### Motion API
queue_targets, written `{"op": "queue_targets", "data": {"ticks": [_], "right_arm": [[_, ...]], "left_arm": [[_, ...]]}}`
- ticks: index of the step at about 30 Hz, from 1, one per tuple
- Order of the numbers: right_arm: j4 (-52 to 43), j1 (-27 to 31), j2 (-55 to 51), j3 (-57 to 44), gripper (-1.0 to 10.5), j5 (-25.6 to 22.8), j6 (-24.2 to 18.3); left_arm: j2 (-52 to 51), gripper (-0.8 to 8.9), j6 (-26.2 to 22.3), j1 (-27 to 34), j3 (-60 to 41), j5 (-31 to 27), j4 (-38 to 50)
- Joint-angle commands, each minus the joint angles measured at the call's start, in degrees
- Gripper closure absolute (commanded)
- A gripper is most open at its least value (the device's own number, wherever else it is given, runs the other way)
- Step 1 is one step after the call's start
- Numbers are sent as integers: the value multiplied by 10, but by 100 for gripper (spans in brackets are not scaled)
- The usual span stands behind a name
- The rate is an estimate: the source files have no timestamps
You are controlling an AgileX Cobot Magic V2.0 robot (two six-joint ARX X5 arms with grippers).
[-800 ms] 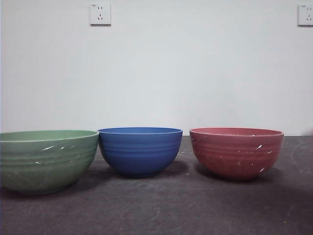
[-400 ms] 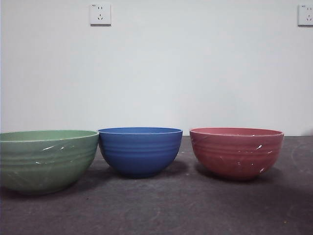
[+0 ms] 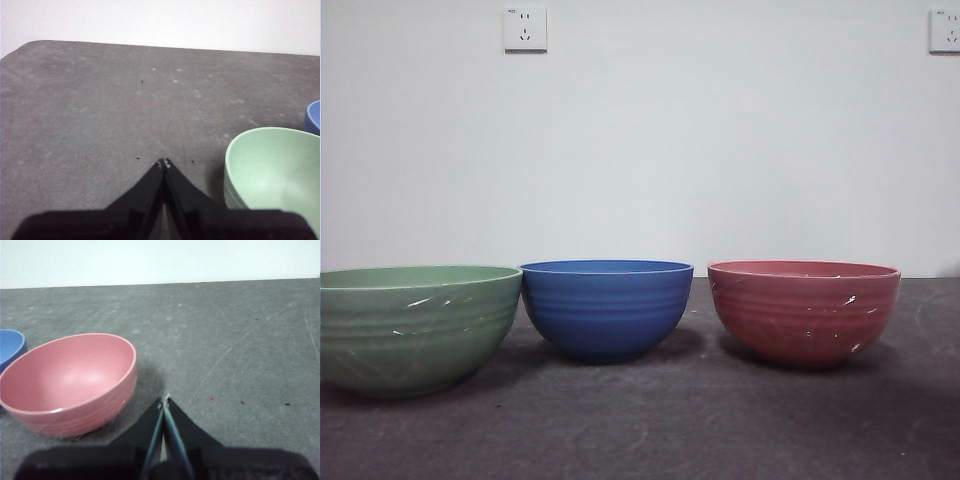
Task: Pick up the green bowl on the top,put the green bowl on the left,pick up the red bowl in the middle,put the red bowl on the right
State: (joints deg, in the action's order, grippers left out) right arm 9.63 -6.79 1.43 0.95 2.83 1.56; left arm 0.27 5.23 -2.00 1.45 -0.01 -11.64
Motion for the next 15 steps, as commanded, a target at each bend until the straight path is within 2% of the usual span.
{"op": "queue_targets", "data": {"ticks": [1,15], "right_arm": [[-1,0,1,-5,942,-2,5],[-1,0,1,-5,942,-2,5]], "left_arm": [[-2,817,4,2,-7,2,-3],[-2,817,4,2,-7,2,-3]]}}
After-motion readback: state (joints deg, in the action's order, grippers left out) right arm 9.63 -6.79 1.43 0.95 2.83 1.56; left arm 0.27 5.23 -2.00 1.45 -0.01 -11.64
